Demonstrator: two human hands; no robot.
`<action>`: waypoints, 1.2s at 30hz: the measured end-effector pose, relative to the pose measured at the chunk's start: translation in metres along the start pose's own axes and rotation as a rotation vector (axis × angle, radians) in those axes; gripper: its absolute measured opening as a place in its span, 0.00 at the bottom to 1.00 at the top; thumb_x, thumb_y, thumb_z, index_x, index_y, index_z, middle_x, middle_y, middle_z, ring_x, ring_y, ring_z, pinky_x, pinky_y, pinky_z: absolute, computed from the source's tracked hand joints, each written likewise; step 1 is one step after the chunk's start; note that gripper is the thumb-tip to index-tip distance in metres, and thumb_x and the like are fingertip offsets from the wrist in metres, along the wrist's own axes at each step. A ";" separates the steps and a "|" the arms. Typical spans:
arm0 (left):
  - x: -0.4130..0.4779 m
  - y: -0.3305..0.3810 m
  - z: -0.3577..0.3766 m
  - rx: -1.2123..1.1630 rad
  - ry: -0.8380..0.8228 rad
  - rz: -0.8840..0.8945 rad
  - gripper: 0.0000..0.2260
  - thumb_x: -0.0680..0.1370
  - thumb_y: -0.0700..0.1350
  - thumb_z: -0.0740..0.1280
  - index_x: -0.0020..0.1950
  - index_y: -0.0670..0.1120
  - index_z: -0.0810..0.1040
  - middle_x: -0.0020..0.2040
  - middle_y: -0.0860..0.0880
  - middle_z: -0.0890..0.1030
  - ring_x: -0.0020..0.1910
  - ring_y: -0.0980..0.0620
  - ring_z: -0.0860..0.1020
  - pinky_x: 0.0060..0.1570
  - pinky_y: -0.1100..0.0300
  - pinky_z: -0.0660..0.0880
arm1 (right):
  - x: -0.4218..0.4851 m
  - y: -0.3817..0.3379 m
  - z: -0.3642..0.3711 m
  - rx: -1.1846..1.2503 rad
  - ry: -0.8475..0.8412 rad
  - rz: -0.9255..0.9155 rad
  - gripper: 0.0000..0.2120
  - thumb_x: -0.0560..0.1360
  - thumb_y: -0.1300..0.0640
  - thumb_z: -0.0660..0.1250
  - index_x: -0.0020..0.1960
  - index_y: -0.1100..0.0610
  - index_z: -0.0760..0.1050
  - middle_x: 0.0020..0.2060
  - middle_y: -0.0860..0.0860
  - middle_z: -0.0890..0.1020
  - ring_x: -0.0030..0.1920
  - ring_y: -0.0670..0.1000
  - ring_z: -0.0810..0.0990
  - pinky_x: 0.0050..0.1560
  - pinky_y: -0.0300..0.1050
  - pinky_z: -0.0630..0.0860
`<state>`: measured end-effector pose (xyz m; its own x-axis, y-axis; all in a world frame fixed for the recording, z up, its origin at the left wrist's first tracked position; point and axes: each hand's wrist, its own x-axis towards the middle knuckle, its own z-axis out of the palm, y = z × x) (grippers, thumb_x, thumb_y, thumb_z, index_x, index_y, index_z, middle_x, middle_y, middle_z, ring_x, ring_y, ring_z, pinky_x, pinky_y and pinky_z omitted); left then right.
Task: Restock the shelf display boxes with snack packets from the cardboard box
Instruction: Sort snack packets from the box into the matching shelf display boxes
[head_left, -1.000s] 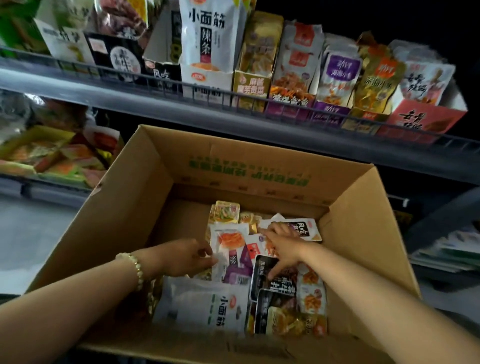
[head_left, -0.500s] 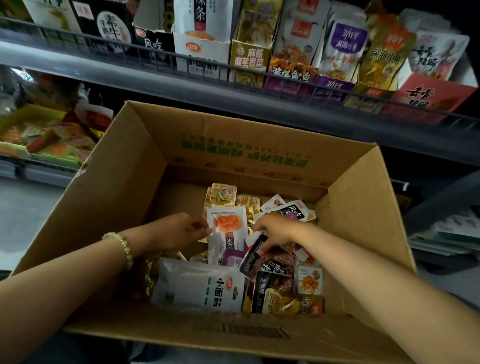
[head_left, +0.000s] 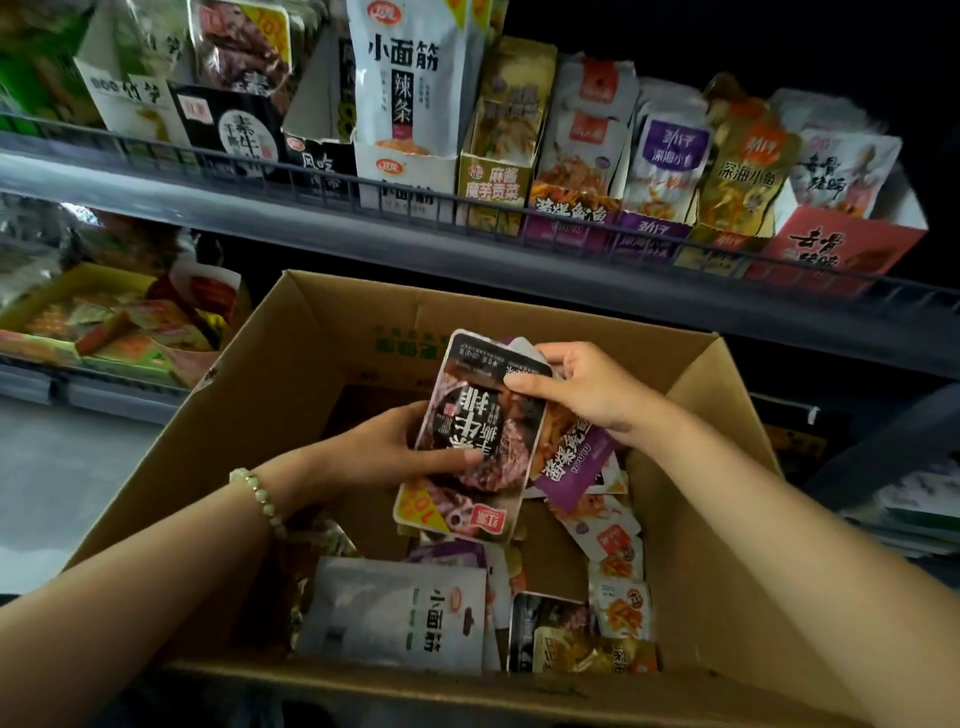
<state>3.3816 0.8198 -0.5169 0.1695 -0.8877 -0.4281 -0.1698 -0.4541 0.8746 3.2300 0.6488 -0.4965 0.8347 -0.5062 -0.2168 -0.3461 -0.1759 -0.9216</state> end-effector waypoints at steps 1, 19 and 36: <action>0.000 0.006 0.001 -0.013 -0.011 0.007 0.22 0.70 0.50 0.73 0.63 0.50 0.73 0.53 0.51 0.84 0.49 0.55 0.84 0.49 0.62 0.80 | -0.003 -0.001 0.000 0.081 0.051 0.006 0.11 0.73 0.57 0.71 0.54 0.57 0.80 0.48 0.57 0.85 0.48 0.56 0.84 0.51 0.50 0.80; 0.008 0.033 0.030 -0.760 0.034 -0.060 0.11 0.76 0.47 0.66 0.57 0.45 0.76 0.46 0.41 0.85 0.38 0.46 0.84 0.36 0.54 0.82 | -0.009 -0.008 0.027 0.656 0.254 -0.019 0.17 0.76 0.59 0.66 0.64 0.54 0.71 0.57 0.52 0.82 0.54 0.51 0.82 0.55 0.49 0.79; 0.007 0.054 0.007 -0.667 0.358 0.268 0.15 0.74 0.51 0.68 0.58 0.47 0.77 0.50 0.47 0.85 0.47 0.46 0.84 0.44 0.54 0.80 | -0.004 -0.015 -0.002 0.387 0.333 -0.100 0.10 0.72 0.50 0.67 0.48 0.53 0.81 0.41 0.51 0.86 0.40 0.50 0.85 0.40 0.37 0.79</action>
<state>3.3670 0.7885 -0.4747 0.5256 -0.8306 -0.1840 0.3482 0.0127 0.9373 3.2310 0.6516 -0.4808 0.6519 -0.7555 -0.0654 -0.0350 0.0562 -0.9978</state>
